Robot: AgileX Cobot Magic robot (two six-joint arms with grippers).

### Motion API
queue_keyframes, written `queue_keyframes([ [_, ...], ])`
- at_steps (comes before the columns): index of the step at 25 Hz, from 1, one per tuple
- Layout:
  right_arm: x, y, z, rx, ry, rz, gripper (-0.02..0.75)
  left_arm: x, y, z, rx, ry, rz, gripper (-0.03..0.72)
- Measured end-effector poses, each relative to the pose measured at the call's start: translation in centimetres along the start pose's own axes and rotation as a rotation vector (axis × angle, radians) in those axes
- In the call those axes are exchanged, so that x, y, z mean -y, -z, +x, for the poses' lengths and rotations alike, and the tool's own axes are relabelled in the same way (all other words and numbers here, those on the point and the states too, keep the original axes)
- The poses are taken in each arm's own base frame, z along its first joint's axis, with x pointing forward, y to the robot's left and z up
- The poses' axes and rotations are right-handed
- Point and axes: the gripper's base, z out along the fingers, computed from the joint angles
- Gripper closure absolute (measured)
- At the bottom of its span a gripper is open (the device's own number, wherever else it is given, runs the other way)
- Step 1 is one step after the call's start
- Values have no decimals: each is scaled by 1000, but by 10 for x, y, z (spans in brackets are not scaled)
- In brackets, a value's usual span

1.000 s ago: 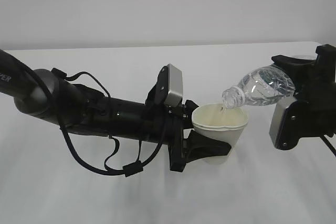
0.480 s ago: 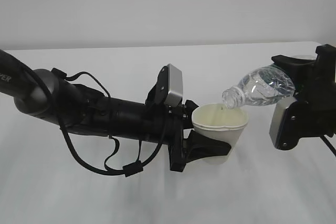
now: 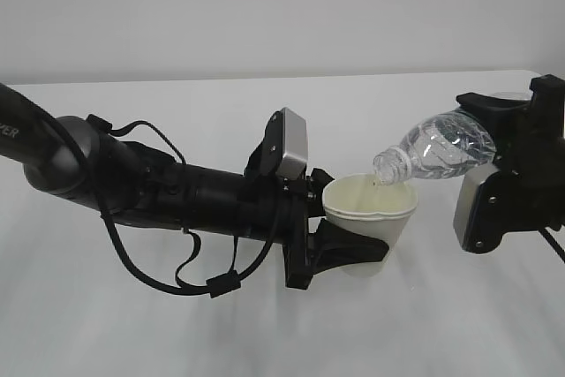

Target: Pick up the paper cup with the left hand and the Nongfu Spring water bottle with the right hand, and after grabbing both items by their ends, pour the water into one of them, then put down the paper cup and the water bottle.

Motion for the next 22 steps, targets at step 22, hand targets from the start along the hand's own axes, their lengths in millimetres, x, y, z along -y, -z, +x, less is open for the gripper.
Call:
queue_keyframes([
  [22, 0, 0, 0, 0, 3, 0, 383, 0, 0, 0, -1, 0, -1, 262],
])
